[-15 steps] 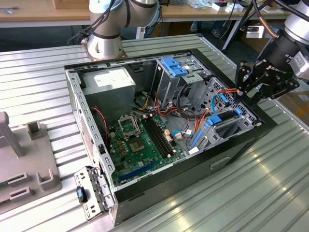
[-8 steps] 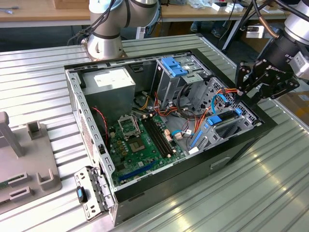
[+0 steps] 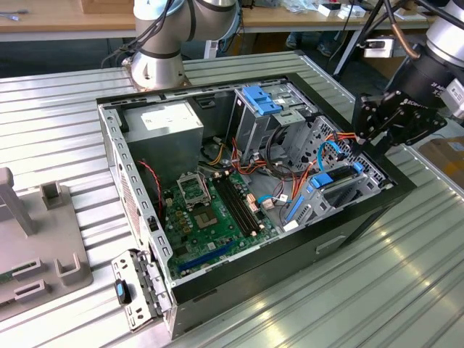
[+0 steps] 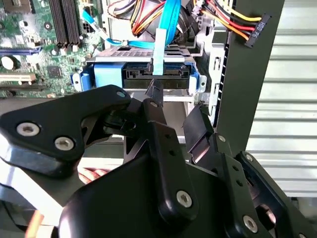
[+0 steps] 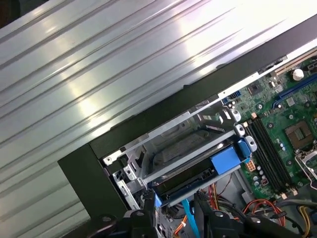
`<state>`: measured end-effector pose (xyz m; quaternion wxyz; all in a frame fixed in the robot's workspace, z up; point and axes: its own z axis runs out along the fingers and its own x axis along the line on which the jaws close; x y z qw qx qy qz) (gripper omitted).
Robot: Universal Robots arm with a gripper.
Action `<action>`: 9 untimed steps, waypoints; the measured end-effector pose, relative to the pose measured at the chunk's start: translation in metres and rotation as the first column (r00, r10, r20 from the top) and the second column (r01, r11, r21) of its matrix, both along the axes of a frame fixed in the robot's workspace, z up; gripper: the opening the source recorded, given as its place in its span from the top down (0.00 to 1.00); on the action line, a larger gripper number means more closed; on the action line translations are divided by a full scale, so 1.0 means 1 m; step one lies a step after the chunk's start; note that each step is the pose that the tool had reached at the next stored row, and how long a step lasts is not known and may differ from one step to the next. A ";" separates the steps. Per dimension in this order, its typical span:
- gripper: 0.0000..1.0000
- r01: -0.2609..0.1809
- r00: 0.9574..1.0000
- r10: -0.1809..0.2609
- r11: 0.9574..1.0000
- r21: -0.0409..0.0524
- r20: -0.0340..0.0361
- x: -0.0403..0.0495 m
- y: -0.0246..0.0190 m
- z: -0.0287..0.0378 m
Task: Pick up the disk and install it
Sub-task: 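Insert the first disk wire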
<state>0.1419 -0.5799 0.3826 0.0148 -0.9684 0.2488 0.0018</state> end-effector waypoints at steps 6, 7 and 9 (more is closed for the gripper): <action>0.56 -0.046 0.999 0.046 0.999 0.000 0.000 0.0000 0.0004 0.0000; 0.56 -0.046 0.999 0.046 0.999 0.000 0.000 0.0000 0.0004 0.0000; 0.56 -0.046 0.999 0.046 0.999 0.000 0.000 0.0000 0.0004 0.0000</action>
